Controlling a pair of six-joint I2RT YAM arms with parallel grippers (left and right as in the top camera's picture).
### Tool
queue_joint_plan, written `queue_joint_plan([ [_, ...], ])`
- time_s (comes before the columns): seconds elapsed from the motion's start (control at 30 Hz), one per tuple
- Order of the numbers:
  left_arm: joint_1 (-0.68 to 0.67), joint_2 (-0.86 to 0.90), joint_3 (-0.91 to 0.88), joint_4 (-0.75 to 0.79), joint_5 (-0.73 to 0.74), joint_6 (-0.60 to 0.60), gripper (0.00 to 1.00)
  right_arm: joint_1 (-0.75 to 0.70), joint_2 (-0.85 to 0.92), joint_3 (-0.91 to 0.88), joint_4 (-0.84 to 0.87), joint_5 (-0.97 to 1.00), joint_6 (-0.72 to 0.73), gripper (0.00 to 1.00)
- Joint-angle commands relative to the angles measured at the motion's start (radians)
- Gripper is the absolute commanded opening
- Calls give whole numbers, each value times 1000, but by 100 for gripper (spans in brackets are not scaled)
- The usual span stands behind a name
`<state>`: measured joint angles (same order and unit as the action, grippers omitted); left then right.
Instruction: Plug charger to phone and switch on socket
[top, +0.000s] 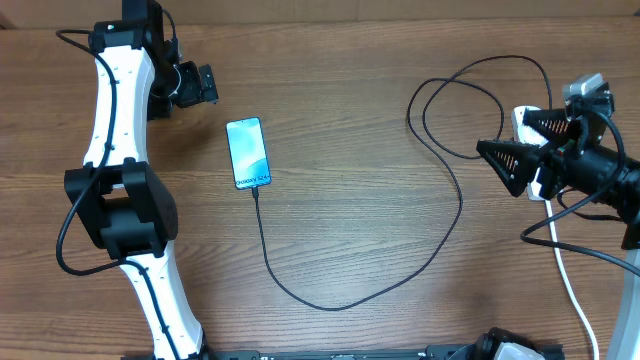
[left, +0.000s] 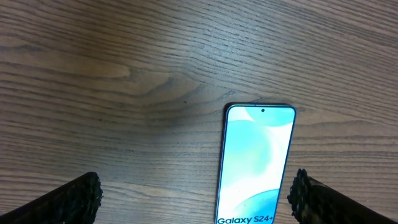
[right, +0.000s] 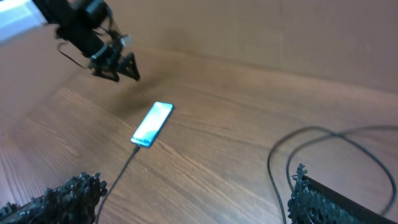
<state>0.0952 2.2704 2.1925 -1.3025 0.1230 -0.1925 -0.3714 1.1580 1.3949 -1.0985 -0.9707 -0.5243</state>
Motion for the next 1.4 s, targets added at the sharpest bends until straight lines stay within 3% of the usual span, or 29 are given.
queue_joint_plan([
  [0.0,2,-21,13,-2,7,-6,100,6,-10,-1,12,-50,-5,100],
  [0.37,2,-21,13,-1,7,-6,100,6,-193,-1,42,14,13,100],
  [0.5,2,-21,13,-2,7,-6,100,6,-248,-1,101,105,175,100],
  [0.67,2,-21,13,-2,7,-6,100,17,-339,-2,148,232,270,100],
  [0.93,2,-21,13,-2,7,-6,100,232,-436,-17,223,611,459,100],
  [1.37,2,-21,13,-2,7,-6,99,326,-635,-503,724,588,476,100],
])
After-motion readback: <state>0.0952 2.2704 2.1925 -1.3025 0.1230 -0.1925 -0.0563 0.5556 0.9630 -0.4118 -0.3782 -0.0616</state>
